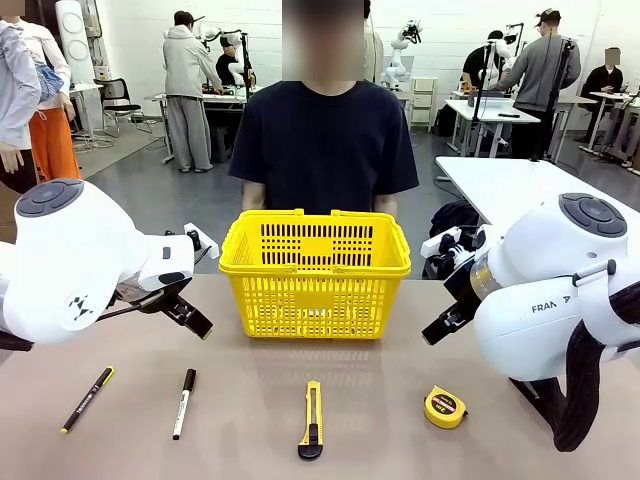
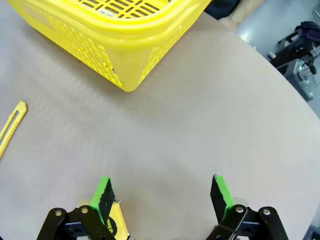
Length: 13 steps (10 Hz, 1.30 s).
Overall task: Place the items the person wants into the basket.
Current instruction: Pick up the item the person points to and place it in the Market Basket.
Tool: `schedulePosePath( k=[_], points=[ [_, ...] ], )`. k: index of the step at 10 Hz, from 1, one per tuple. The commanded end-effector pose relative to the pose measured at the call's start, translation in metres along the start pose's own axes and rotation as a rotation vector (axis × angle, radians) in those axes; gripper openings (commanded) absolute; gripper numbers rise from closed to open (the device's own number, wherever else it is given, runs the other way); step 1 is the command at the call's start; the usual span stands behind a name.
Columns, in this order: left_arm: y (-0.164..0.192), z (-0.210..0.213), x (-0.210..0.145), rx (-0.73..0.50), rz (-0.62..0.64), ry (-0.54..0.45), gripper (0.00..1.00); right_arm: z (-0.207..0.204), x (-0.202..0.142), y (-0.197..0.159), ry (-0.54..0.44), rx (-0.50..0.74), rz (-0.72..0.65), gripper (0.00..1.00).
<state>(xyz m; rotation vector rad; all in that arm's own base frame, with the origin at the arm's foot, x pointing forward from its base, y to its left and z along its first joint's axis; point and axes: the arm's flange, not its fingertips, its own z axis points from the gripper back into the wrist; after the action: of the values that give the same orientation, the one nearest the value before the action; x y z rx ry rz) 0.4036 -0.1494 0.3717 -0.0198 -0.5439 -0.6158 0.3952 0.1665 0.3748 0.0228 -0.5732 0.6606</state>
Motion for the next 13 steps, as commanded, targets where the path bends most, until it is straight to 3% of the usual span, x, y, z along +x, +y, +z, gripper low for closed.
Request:
schedulePosePath(
  k=[1, 9, 11, 13],
  points=[
    [0.0, 0.0, 0.0, 0.0, 0.0, 0.0, 1.0, 0.0, 0.0, 0.0, 0.0, 0.0, 0.0, 1.0],
    [0.0, 0.0, 0.0, 0.0, 0.0, 0.0, 1.0, 0.0, 0.0, 0.0, 0.0, 0.0, 0.0, 1.0],
    [-0.012, 0.045, 0.003, 0.025, -0.014, -0.002, 1.0, 0.046, -0.004, 0.018, 0.003, -0.019, 0.017, 1.0],
    [-0.013, 0.113, 0.002, 0.095, -0.061, -0.027, 1.0, 0.109, -0.011, 0.027, 0.041, -0.119, 0.022, 1.0]
  ],
)
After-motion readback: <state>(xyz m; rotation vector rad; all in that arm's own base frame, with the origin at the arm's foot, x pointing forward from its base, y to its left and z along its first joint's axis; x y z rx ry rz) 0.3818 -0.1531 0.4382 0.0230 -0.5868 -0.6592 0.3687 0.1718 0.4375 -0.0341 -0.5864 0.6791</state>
